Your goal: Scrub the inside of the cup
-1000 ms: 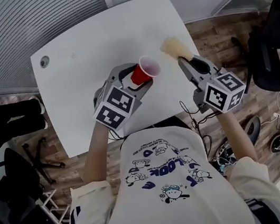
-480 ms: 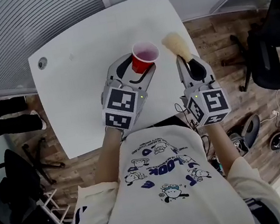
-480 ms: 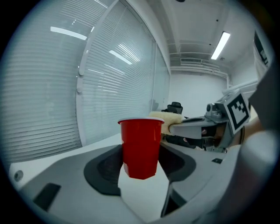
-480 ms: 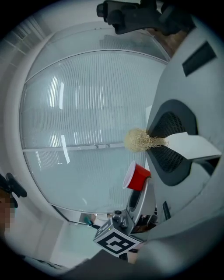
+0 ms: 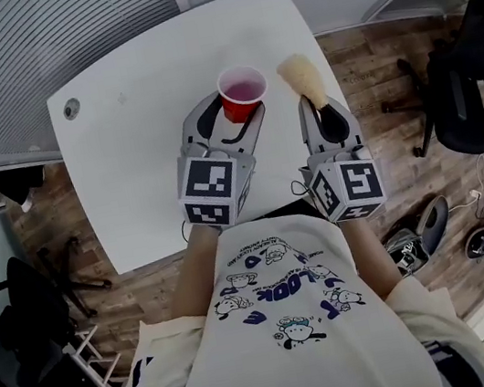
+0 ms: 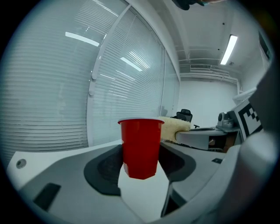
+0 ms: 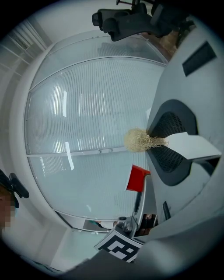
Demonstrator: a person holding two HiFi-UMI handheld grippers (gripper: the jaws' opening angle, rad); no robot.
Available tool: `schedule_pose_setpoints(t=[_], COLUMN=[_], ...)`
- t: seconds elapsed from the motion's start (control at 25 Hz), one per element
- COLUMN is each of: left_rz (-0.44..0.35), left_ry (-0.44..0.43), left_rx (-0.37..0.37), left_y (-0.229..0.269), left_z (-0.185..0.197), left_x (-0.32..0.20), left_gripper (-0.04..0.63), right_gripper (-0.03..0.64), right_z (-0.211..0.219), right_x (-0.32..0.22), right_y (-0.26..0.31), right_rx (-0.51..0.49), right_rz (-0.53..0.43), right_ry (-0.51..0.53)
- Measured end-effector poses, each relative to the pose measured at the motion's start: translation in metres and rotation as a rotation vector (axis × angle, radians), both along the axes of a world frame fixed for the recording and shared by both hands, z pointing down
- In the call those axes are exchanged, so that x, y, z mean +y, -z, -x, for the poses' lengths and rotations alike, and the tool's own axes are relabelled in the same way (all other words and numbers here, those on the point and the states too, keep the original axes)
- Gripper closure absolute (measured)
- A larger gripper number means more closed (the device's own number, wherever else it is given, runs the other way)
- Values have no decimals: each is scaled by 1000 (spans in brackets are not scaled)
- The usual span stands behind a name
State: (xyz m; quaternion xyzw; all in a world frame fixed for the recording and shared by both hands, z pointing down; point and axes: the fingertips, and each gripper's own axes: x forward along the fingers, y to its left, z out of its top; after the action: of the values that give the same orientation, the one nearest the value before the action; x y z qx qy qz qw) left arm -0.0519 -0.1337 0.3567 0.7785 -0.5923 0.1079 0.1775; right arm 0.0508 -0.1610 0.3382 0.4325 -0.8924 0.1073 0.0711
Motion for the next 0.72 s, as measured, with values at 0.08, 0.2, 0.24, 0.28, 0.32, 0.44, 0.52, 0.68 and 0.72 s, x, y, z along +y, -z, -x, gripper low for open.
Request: schedule_pose_setpoints(t=[0.08, 0.2, 0.24, 0.28, 0.32, 0.44, 0.52, 0.68, 0.72], left_rz=[-17, -26, -25, -23, -23, -38, -46, -59, -61], left_ry=[38, 94, 106, 113, 118, 128, 132, 143, 146], left_rx=[-2, -13, -16, -18, -20, -33, -46, -56, -57], left_y=[0, -1, -2, -3, -4, -3, -3, -3, -2], left_z=[5, 10, 11, 11, 10, 8, 6, 3, 3], left_x=[1, 2, 3, 3, 3, 4, 4, 6, 6], left_gripper=[311, 311, 311, 311, 311, 311, 311, 311, 311], right_gripper=[561, 561, 561, 561, 561, 561, 561, 561, 561], right_z=[-2, -6, -7, -9, -9, -11, -13, -16, -16], right_x=[2, 2, 3, 3, 4, 6, 6, 7, 7], right_y=[0, 1, 1, 2, 2, 0, -2, -2, -1], right_rx=[-10, -24, -28, -32, -36, -47, -54, -66, -67], right_rz=[-1, -4, -5, -6, -6, 4, 13, 17, 15], right_ry=[-23, -61, -73, -83, -91, -110, -121, -136, -138])
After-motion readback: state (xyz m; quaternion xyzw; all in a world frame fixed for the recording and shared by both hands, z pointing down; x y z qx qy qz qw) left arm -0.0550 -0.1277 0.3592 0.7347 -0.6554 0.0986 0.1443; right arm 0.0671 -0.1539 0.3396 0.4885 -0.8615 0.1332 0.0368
